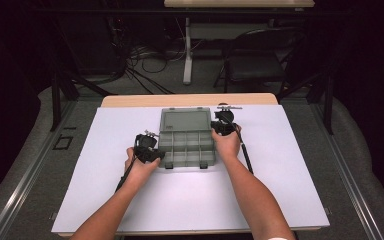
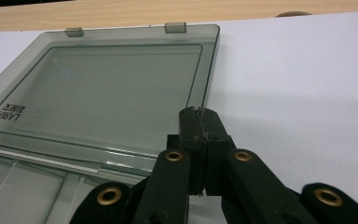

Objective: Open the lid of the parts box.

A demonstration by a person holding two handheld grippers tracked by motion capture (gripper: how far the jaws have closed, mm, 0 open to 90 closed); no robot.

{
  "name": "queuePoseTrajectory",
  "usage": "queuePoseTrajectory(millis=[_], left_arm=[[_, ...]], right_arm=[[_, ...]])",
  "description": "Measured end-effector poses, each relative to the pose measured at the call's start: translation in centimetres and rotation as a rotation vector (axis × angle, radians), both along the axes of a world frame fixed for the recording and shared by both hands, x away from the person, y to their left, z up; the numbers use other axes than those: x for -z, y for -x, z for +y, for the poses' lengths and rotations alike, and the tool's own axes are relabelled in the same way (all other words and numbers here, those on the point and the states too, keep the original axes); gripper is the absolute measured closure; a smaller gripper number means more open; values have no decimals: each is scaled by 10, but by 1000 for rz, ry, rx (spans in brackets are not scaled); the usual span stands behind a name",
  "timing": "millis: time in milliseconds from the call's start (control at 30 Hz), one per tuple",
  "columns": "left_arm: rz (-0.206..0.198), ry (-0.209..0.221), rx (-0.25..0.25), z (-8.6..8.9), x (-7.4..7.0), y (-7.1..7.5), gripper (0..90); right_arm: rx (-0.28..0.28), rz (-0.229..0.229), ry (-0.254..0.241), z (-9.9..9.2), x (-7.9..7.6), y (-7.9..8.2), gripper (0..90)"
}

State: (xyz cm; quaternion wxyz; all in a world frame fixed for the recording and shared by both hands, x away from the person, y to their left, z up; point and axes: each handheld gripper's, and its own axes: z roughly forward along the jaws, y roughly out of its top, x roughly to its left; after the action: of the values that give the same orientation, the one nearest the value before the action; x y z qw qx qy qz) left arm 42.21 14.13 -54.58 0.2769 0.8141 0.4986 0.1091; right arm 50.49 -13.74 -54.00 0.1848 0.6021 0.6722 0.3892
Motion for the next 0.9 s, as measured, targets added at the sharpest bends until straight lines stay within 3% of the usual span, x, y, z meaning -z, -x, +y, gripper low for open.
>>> queuePoseTrajectory(millis=[633,667,900], left_arm=[[-4,1,-9,-1,0,1,677],[-7,0,-9,-1,0,1,678],[-14,7,-18,-1,1,2,679]], right_arm=[[-3,-9,27,2,0,1,888],[-21,-20,40,2,-1,2,827],[-56,-66,101,4,-10,10,676]])
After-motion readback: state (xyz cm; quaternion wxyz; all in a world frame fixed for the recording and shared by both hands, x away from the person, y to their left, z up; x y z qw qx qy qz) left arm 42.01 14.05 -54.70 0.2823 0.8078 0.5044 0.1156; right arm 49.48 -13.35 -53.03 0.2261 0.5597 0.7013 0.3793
